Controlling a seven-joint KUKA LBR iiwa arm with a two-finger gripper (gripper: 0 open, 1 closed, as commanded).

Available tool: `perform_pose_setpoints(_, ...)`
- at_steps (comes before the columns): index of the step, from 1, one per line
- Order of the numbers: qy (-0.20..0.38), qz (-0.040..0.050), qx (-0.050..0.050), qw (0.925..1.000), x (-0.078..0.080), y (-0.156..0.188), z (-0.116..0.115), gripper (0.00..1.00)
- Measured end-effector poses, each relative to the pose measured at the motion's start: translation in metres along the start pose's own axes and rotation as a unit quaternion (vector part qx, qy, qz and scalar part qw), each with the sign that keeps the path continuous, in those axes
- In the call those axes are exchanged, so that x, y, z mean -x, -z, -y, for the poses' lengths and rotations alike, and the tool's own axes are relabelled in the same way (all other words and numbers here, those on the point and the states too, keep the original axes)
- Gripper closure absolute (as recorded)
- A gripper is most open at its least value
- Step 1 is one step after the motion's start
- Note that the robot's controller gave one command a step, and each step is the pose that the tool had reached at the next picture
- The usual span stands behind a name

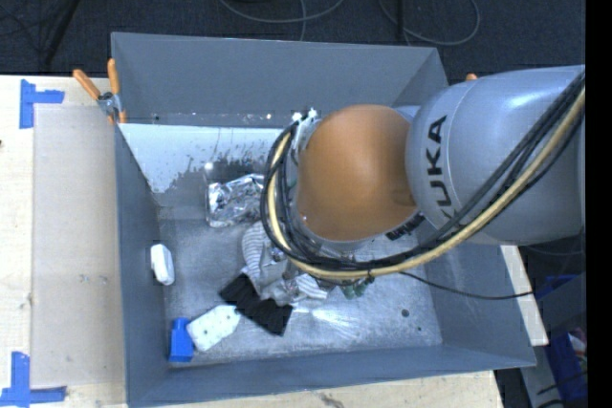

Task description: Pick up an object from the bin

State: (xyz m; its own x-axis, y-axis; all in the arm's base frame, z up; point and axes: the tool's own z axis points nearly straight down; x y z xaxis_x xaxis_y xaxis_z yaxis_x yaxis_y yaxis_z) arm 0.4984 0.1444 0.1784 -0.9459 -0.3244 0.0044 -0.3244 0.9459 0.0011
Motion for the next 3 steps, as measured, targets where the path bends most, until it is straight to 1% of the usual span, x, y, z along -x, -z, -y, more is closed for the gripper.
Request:
perform_pose_setpoints(1,0.007,0.0011,0.000,1.0000,0.018,0.054,-0.009,1.00)
perform_pose_setpoints(2,-0.020,0.0080,0.000,0.9998,0.015,0.077,-0.007,1.00)
perform_pose_setpoints(3,0.008,-0.0013,0.000,1.0000,0.040,-0.056,0.013,0.00)
